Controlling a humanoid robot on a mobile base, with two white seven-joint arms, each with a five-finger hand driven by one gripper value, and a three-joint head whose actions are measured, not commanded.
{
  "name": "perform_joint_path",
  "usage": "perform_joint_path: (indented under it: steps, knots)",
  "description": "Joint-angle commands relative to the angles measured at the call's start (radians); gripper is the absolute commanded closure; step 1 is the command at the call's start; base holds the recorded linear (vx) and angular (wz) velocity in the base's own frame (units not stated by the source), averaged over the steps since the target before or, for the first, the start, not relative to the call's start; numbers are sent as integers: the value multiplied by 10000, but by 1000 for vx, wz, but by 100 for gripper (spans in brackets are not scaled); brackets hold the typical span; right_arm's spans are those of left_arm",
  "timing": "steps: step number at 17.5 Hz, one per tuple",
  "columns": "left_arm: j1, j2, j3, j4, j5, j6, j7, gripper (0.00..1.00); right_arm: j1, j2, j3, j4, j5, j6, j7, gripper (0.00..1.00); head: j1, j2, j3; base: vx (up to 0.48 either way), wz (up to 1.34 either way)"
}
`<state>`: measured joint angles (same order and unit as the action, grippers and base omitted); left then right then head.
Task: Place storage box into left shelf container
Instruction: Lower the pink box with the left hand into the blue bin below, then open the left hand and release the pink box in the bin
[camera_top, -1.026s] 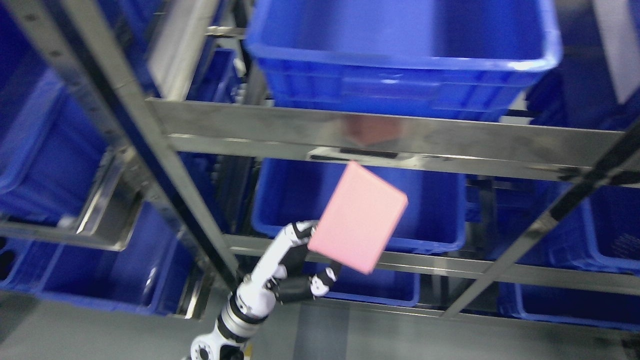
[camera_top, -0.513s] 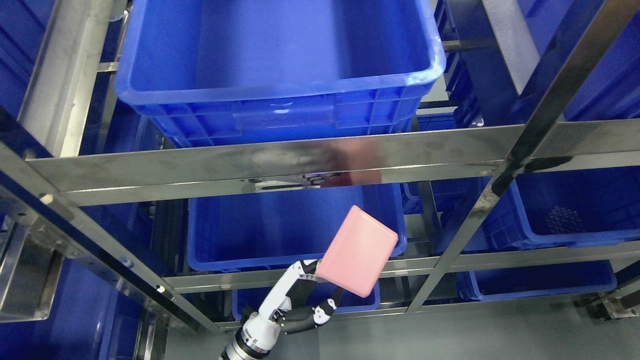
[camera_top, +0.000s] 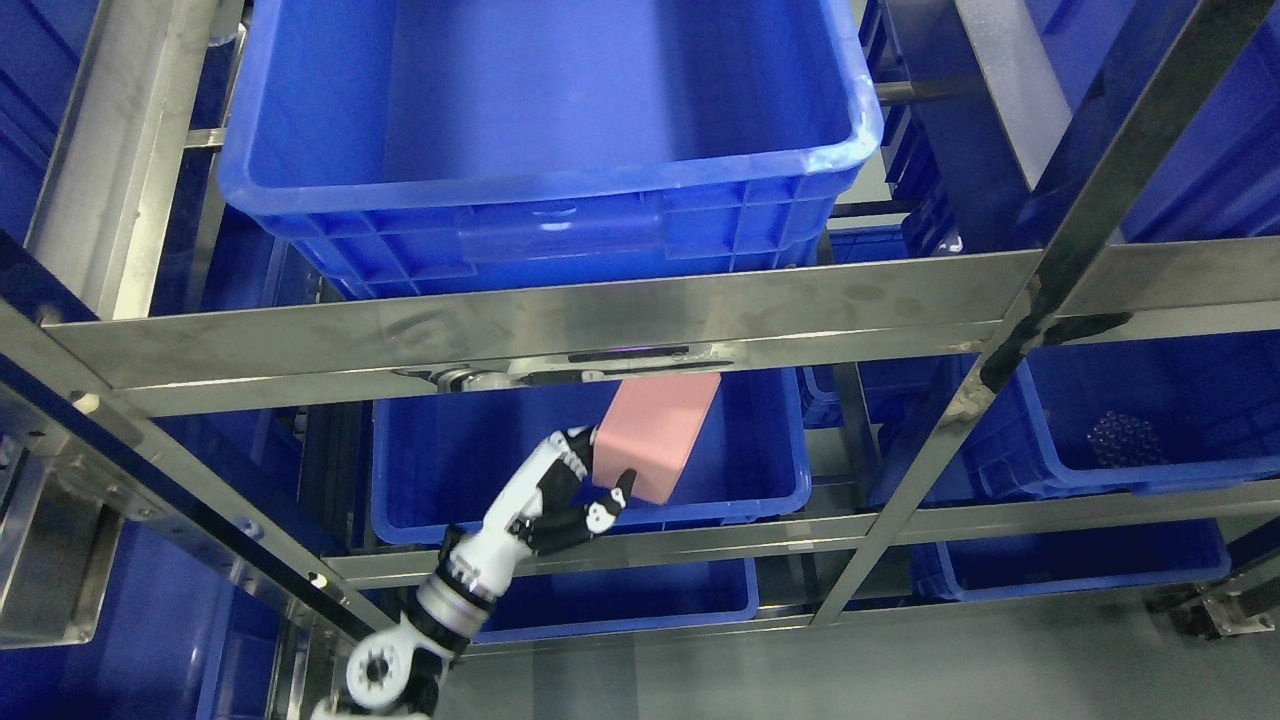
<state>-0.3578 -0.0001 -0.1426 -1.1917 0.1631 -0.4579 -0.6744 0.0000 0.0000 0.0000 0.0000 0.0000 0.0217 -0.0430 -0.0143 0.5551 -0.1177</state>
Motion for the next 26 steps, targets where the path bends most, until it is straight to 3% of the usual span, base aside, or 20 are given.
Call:
perform_joint_path:
  steps: [1,7,12,13,15,19,21,26]
  knots:
    - [-2785,176,508,3783,-3481,54,-113,97,93,-175,-46,-175,15,-2,0,0,0,0,0,-8,44]
    - [-3172,176,-185,4905,-6949,-406,25,96,93,-175,-46,-175,15,-2,0,0,0,0,0,-2,4]
    - [-3448,176,-170,5106,-7368,-407,867,89,93,-175,-46,-175,15,-2,0,0,0,0,0,0,0]
    - [-3448,176,-139,5061,-7338,-407,1006,85,93,-175,-46,-175,15,-2,0,0,0,0,0,0,0]
    - [-3448,176,-139,5060,-7322,-392,1297,58,93,-175,-46,-175,15,-2,0,0,0,0,0,0,0]
    - [-3448,176,-154,4938,-7139,-391,2002,21,93,-175,-46,-175,15,-2,0,0,0,-4,0,0,0]
    - [-3433,176,-139,4312,-6331,-392,2554,5,93,-175,-46,-175,15,-2,0,0,0,-3,0,0,0]
    - [-3265,176,151,2074,-1745,-208,2832,0,93,-175,-46,-175,15,-2,0,0,0,-4,0,0,0]
